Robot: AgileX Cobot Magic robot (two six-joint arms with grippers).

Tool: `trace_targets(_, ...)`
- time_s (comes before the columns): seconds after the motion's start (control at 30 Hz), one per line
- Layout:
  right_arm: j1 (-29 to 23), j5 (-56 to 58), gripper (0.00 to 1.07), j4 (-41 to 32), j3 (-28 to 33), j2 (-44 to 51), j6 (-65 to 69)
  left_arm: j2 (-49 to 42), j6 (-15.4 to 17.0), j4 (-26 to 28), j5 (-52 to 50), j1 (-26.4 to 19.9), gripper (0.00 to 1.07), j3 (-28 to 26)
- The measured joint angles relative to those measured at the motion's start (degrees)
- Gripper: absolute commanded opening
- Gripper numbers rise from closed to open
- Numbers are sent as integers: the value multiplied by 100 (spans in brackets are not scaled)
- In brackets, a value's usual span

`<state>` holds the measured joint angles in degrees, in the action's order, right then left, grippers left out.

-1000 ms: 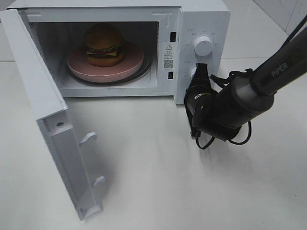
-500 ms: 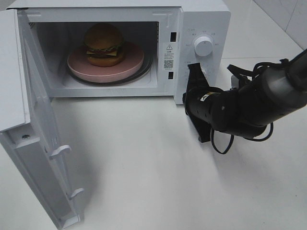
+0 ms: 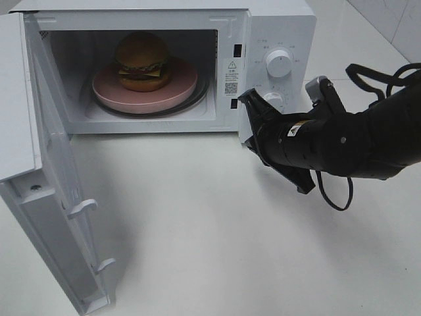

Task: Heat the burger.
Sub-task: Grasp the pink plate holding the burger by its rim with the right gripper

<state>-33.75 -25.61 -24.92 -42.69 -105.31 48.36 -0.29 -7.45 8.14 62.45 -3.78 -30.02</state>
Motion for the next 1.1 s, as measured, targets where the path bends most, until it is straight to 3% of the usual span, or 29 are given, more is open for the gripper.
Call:
trace_targets(0.37, 0, 1679, 2, 40, 6, 710, -2613, 0, 0, 0, 0, 0, 98, 0)
trace_targets(0.6, 0, 2458, 3, 46, -11, 900, -3570, 0, 0, 0, 0, 0, 98, 0)
trace_targets(0.93, 0, 3994, 3, 160, -630, 917, -5042, 0, 0, 0, 0, 0, 98, 0)
trace_targets(1.1, 0, 4968, 4, 974, -1278, 934, -6073, 0, 0, 0, 0, 0, 98, 0)
